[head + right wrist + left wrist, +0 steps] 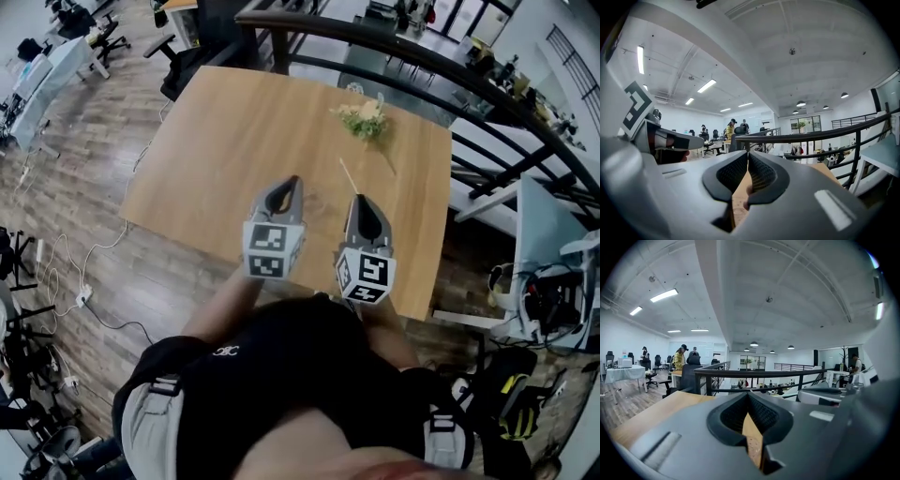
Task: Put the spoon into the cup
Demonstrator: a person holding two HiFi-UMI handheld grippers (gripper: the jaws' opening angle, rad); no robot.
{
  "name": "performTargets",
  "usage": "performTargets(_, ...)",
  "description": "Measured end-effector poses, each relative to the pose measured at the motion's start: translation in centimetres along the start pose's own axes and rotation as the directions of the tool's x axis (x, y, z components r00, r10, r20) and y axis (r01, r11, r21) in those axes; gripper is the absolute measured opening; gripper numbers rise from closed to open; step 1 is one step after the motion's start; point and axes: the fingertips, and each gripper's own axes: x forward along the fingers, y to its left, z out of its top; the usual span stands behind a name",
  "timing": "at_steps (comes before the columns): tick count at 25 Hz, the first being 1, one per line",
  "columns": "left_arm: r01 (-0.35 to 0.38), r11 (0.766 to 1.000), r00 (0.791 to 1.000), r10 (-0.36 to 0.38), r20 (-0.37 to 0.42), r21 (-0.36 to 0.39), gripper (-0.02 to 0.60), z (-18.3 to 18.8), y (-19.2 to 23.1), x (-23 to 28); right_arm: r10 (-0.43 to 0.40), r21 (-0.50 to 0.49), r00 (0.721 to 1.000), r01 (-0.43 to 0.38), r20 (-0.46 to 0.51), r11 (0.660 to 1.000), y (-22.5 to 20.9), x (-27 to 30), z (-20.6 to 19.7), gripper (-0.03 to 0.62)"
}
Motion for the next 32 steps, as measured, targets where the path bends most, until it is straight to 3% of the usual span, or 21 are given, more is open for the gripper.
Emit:
performTargets(7,-0.100,0.995,0.994,0.100,-0.035,-0.003,0.011,0.1,0.5,2.2,0.083,0.029,0.995,-0.081,-0.060,0.996,-2.5,2.8,-0.9,0.011)
performTargets(12,-0.132,0.991,0.990,0.130,-0.051,-0.018,0.011,-0.5,0.9,2.2,0.121,0.061,0.985,-0.115,-0.119,0.992,-2.8,3.8,-2.1,0.011)
performTargets(19,-0.100,0.994,0.992,0.097,-0.084,-0.036,0.011,-2.5,3.1,3.3,0.140,0.038,0.972,-0.135,-0.189,0.990,-0.8,4.8,-4.8,0.011)
performTargets(24,-0.042,0.999,0.994,0.043,-0.099,0.014,0.011,-3.4,4.3,3.7,0.082,0.043,0.963,-0.074,-0.258,0.996,-0.6,5.0,-7.2,0.011)
performTargets(32,-0.022,0.998,0.989,0.014,-0.148,-0.052,0.011,-5.2,7.4,3.7,0.089,0.005,0.941,-0.092,-0.328,0.996,2.1,5.4,-9.8,0.011)
